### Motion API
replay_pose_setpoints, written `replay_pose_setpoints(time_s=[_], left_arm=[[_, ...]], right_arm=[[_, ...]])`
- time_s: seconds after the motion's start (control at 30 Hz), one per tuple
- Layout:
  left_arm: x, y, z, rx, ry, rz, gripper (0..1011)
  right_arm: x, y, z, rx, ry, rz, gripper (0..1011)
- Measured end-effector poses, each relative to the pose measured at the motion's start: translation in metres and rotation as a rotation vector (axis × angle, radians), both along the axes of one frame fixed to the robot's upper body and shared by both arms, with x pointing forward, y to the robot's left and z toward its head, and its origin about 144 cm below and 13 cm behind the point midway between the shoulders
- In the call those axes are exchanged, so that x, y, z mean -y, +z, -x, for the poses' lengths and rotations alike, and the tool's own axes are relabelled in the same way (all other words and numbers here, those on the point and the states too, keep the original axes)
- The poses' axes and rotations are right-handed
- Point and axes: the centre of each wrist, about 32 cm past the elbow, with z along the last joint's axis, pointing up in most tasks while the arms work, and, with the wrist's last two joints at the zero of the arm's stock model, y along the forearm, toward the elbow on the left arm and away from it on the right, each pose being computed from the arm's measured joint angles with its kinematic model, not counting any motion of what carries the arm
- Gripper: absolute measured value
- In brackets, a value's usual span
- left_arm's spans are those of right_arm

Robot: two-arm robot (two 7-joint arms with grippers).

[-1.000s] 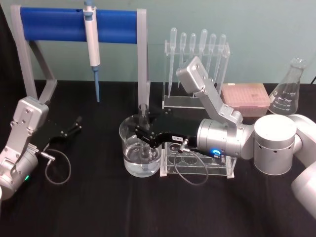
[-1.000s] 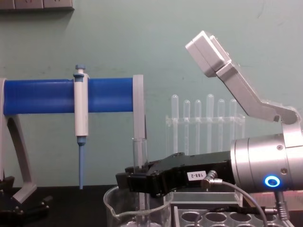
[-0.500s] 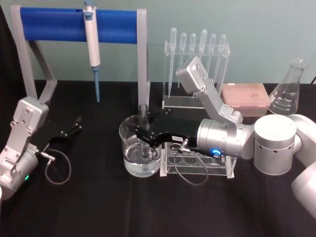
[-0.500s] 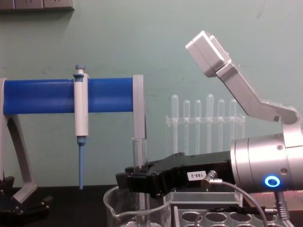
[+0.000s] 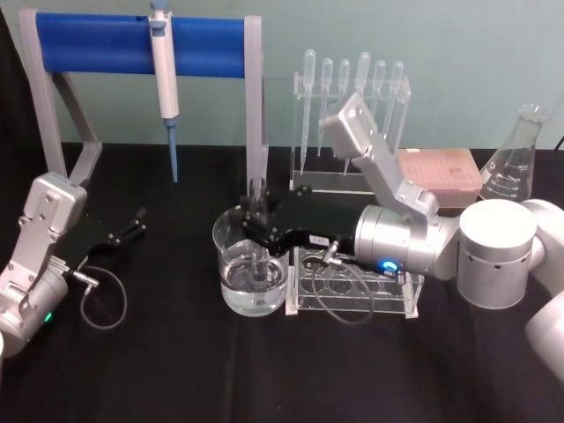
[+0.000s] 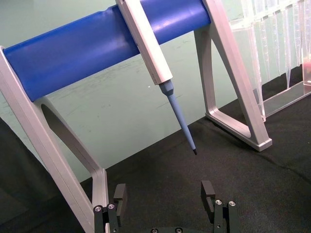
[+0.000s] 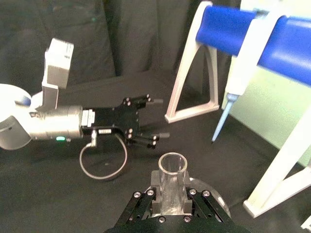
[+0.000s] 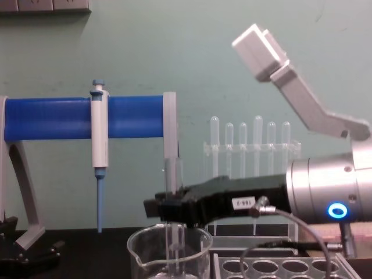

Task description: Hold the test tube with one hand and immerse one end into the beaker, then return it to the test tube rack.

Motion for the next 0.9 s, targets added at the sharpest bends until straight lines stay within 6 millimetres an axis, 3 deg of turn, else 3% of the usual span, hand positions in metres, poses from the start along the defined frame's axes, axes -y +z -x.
replay_pose_setpoints(time_s=[0.6, 0.9], left_arm=[[0.0, 0.0, 0.0, 0.0, 0.0, 0.0, 1000], [0.0, 0.0, 0.0, 0.0, 0.0, 0.0, 1000]], right_arm=[[0.004, 0.05, 0.005, 0.113, 0.012, -0.046, 224], [0.012, 0.083, 0.023, 0.179, 0.014, -0.048, 224]])
